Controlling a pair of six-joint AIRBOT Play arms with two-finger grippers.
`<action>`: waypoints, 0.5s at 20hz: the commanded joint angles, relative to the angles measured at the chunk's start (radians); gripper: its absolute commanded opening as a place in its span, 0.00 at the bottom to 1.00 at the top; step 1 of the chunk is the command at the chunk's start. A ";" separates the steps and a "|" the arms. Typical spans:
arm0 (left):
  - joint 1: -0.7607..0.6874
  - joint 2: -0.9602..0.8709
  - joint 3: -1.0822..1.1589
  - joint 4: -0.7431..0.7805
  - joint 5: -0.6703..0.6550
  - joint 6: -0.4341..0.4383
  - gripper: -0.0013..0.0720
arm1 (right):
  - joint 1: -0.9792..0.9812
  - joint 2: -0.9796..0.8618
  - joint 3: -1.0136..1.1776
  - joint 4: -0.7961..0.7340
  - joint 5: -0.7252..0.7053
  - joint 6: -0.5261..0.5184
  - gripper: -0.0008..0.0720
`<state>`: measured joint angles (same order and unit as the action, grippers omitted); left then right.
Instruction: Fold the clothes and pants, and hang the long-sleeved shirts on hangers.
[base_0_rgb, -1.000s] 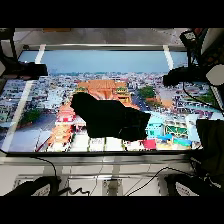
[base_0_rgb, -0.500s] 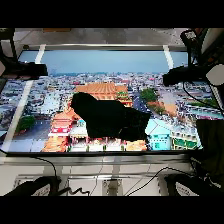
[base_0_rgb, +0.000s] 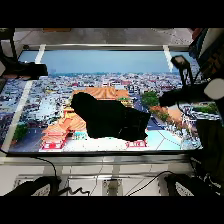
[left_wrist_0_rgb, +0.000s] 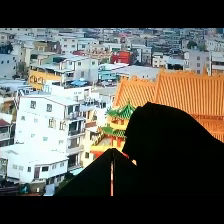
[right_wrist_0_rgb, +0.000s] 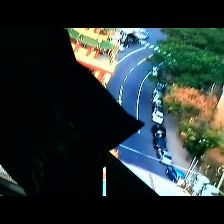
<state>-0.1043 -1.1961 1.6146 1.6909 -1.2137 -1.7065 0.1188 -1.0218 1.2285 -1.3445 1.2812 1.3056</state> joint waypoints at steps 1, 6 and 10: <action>0.001 0.000 0.000 0.000 0.000 0.000 0.04 | 0.000 0.178 -0.283 0.033 -0.008 -0.018 0.06; -0.002 -0.019 0.000 -0.081 0.035 0.000 0.04 | 0.000 0.411 -0.668 0.186 -0.162 -0.021 0.15; -0.002 -0.057 0.000 -0.089 0.053 0.000 0.04 | 0.000 0.377 -0.765 0.298 -0.234 -0.022 0.60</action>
<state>-0.1059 -1.2312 1.6146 1.6245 -1.1744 -1.7069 0.1188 -0.6548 0.5602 -1.1336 1.1099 1.2861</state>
